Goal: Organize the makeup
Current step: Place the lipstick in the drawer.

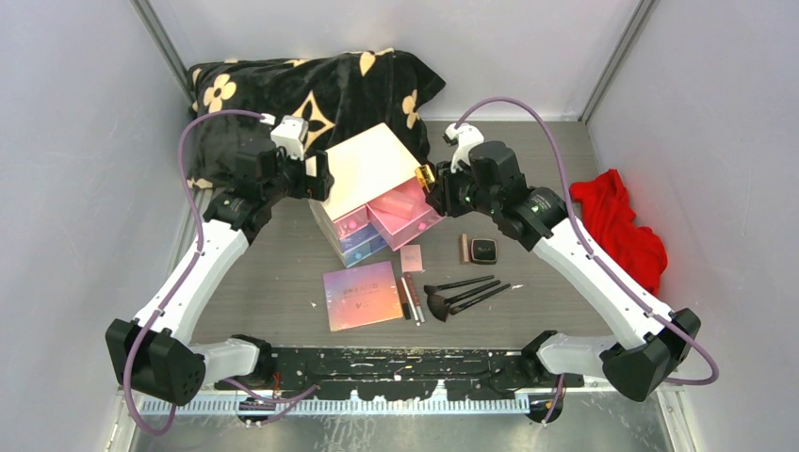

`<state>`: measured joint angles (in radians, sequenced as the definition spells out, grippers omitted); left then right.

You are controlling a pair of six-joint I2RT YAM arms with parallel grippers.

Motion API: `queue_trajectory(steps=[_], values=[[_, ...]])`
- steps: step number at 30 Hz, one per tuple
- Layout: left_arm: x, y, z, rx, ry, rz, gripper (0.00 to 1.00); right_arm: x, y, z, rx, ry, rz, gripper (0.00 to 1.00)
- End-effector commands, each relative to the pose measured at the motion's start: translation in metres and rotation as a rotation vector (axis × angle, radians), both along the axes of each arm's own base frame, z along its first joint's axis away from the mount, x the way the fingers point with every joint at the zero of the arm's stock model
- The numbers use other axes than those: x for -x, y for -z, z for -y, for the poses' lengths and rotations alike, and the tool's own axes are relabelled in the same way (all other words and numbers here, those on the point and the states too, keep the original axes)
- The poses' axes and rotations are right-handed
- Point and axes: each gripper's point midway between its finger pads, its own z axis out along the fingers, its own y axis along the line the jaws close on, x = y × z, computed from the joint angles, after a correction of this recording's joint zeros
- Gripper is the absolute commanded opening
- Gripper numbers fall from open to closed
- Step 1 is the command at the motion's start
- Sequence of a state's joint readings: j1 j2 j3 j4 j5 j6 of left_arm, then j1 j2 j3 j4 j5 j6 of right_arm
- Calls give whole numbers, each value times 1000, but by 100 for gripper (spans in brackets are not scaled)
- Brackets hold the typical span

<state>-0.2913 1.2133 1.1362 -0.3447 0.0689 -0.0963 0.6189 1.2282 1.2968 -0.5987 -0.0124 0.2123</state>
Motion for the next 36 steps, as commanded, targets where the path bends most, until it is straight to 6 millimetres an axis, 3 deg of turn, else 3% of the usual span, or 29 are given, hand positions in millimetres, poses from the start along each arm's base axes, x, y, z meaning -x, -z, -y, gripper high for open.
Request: queue_trajectory(steps=[1,26,36], values=[[-2,-19,-1,17,0,63,100,13,-40,-13,-95,-82,45,1],[-3,-17,-3,9,-7,62,100,6,-19,-20,-81,-88,3,1],[-4,-17,-3,7,-9,63,100,3,-12,-16,-63,-59,-8,23]])
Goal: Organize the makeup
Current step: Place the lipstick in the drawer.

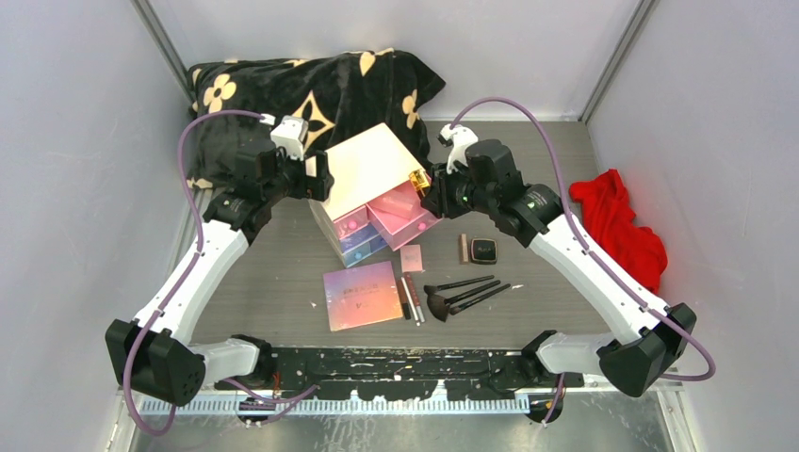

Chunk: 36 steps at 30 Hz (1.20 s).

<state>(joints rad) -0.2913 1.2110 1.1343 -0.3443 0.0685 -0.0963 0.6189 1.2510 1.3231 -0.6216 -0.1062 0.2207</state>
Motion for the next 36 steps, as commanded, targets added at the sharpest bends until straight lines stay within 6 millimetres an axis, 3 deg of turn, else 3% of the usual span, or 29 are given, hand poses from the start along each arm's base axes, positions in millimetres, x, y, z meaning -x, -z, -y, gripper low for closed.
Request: queue_trajectory(steps=[1,3,12,19,22,28,31,33,36], values=[[-4,-17,-3,8,-8,63,100,-6,-11,-2,-27,21,36,25],[-4,-17,-3,7,-9,63,100,-8,-9,-1,-20,30,32,31],[-4,-16,-3,5,-9,59,100,-10,-7,4,-1,49,41,45],[-4,-17,-4,3,-9,62,100,-11,-10,8,1,68,61,47],[-3,-17,-4,2,-10,63,100,-13,-15,20,21,119,91,48],[-3,-18,-3,5,-6,62,100,-15,-21,70,105,328,179,53],[-3,-16,-2,9,-3,57,100,-12,-19,86,115,390,197,54],[-3,-17,-2,11,-2,59,100,-10,-9,91,135,410,188,54],[-3,-17,-2,11,-2,60,100,-5,23,96,182,424,121,55]])
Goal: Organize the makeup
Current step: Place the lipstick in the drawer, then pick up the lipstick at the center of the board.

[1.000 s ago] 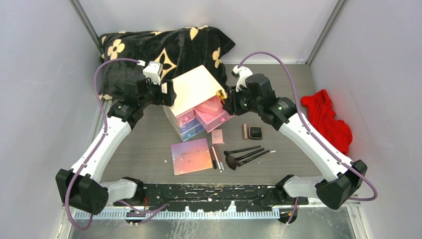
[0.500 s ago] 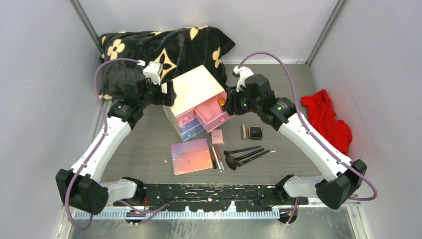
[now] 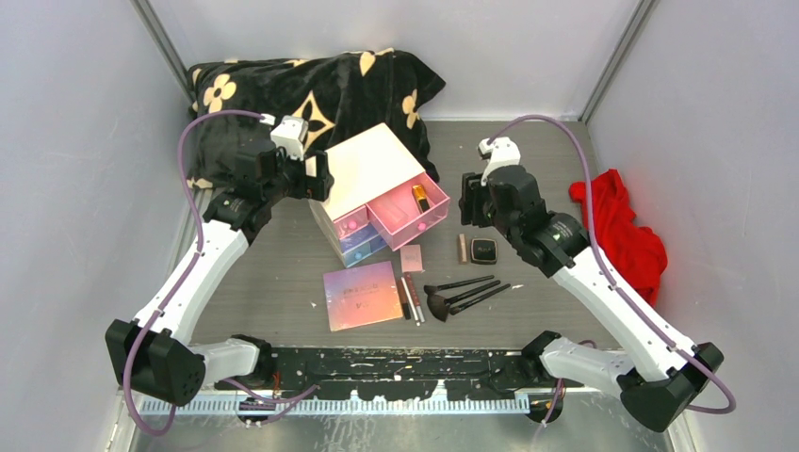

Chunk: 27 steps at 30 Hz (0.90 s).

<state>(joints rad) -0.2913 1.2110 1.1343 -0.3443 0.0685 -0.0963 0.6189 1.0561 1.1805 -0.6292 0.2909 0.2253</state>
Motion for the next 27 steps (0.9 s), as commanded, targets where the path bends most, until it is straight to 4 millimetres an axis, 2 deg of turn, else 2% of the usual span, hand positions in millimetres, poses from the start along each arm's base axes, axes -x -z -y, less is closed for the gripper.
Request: queue_trajectory(steps=[1,4,9,17,27], values=[[-3,-17,-2,10,-2,61,100,0,39,12,39,81,-60,55],[-3,-16,-1,11,0,58,100,9,85,9,36,71,-141,55],[-4,-15,1,17,7,53,100,12,125,8,3,96,-172,52],[-4,-12,0,9,4,47,100,11,169,3,-16,105,-237,53],[-6,-11,-2,1,-2,44,100,-2,198,1,-78,105,-290,53]])
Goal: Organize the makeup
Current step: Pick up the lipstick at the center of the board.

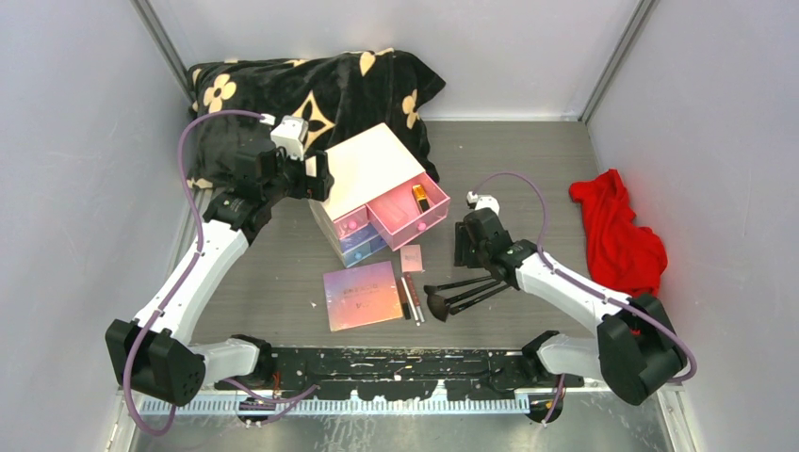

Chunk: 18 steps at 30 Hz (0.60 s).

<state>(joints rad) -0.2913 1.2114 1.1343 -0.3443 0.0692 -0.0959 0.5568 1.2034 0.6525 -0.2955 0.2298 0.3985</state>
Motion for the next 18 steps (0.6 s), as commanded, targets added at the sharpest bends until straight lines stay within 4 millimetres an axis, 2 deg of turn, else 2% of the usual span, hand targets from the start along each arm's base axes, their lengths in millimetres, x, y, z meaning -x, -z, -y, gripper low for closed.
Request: queue_trajectory(steps=[1,8,13,18], values=[[-6,-11,-2,1,-4,44,100,-20,-9,-13,-102,1,55,53],[-6,-8,-2,-1,-9,38,100,-33,-3,-19,-100,-19,41,52],[-5,-10,-4,-4,-11,42,100,-36,10,-17,-80,-9,9,52],[-5,-9,-4,-4,-11,41,100,-40,15,-15,-72,2,6,52]])
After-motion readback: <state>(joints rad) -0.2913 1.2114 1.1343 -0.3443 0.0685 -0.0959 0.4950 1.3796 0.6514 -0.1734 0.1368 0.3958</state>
